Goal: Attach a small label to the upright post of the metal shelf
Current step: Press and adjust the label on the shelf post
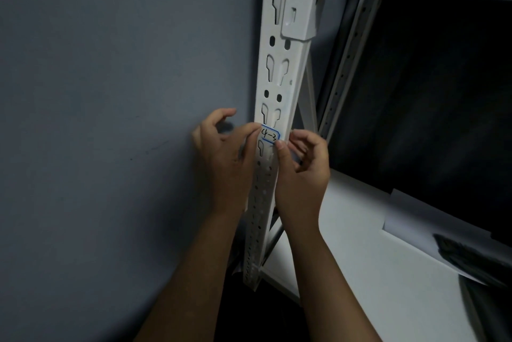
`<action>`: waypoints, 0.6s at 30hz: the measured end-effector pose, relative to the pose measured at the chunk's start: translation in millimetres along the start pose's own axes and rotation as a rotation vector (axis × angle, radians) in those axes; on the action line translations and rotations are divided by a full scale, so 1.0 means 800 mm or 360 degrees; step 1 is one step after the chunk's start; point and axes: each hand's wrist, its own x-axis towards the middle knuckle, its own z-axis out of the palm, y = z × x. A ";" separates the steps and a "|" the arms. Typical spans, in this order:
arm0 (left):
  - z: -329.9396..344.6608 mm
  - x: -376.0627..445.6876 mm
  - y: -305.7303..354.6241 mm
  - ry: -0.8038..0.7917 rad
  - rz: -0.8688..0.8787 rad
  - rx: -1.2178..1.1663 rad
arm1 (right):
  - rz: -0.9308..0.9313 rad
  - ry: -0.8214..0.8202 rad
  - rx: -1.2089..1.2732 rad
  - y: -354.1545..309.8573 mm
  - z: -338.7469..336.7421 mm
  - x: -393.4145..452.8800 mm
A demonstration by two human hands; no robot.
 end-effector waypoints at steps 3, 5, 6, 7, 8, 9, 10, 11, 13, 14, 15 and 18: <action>0.000 0.003 -0.003 -0.0012 0.0066 0.0019 | 0.0020 0.0012 0.0009 0.000 0.000 0.000; 0.000 0.004 -0.006 -0.0041 0.0075 0.0027 | 0.0034 0.0017 0.0003 0.000 0.001 0.000; 0.001 0.005 -0.008 -0.0055 0.0075 0.0048 | 0.0040 0.0019 0.0000 -0.001 0.001 -0.001; 0.001 0.006 -0.009 -0.0064 0.0073 0.0068 | 0.0040 0.0022 0.0000 -0.001 0.002 -0.001; 0.002 0.007 -0.009 -0.0070 0.0072 0.0084 | 0.0036 0.0024 -0.0001 -0.001 0.002 -0.001; 0.002 0.008 -0.009 -0.0078 0.0070 0.0097 | 0.0035 0.0027 -0.0002 -0.001 0.003 -0.002; 0.002 0.010 -0.007 -0.0089 0.0069 0.0107 | 0.0041 0.0033 0.0001 -0.002 0.004 -0.002; 0.001 0.011 -0.005 -0.0094 0.0070 0.0118 | 0.0049 0.0040 0.0010 -0.002 0.004 -0.003; 0.002 0.012 0.002 -0.0087 0.0084 0.0166 | 0.0066 0.0058 0.0029 -0.002 0.005 -0.003; 0.002 0.013 0.005 -0.0078 0.0090 0.0195 | 0.0072 0.0068 0.0027 -0.002 0.006 -0.004; 0.003 0.013 0.007 -0.0065 0.0087 0.0220 | 0.0075 0.0082 0.0016 -0.002 0.007 -0.004; 0.009 0.011 0.010 -0.0053 0.0050 0.0291 | 0.0078 0.0120 -0.0013 -0.001 0.011 -0.006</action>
